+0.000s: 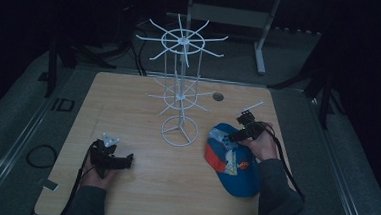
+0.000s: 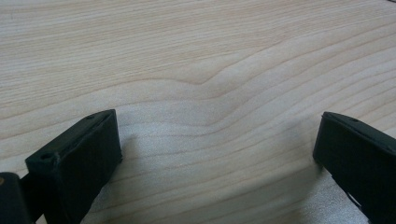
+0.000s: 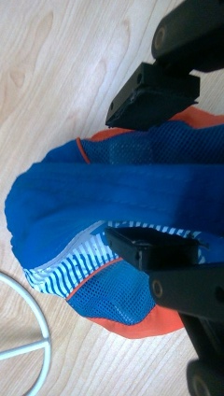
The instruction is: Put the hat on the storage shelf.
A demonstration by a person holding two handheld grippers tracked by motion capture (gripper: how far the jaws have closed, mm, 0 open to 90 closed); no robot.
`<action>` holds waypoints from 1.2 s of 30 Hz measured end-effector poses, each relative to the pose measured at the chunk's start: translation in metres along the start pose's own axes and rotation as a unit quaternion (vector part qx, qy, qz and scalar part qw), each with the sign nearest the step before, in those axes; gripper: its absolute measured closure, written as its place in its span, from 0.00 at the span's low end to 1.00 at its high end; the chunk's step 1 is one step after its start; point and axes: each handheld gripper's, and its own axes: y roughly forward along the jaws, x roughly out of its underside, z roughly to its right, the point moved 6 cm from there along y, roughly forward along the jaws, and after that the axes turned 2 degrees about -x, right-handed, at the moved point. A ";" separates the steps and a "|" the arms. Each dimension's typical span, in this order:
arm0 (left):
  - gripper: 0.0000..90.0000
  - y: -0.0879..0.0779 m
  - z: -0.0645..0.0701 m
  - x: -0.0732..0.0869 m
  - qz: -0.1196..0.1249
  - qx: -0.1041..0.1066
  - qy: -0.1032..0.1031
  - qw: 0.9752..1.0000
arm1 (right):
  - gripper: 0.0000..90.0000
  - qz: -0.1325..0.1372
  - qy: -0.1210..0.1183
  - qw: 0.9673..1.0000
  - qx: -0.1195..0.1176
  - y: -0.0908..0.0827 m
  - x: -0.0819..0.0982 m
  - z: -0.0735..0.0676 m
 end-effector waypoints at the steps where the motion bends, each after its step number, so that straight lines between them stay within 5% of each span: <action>1: 0.01 0.000 0.000 0.000 0.000 0.000 0.000 1.000 | 0.45 -0.004 0.002 1.000 -0.001 0.002 0.000 0.000; 8: 0.01 0.000 0.000 0.000 0.000 0.000 0.000 1.000 | 0.58 -0.022 -0.005 1.000 -0.012 0.012 -0.001 0.000; 17: 0.01 0.000 0.000 0.000 0.000 -0.001 -0.001 1.000 | 0.60 -0.052 -0.011 0.998 -0.015 0.023 0.003 -0.002; 23: 0.01 0.000 0.000 0.000 0.000 -0.001 -0.002 1.000 | 0.85 -0.066 -0.033 0.997 -0.020 0.026 0.007 -0.006; 28: 0.01 0.000 0.000 0.000 0.000 -0.001 -0.002 1.000 | 0.96 -0.053 -0.036 0.998 -0.024 0.019 0.006 -0.010; 36: 0.01 0.001 0.000 -0.001 0.000 -0.001 -0.002 1.000 | 0.97 -0.009 -0.049 0.999 -0.018 -0.003 0.003 -0.014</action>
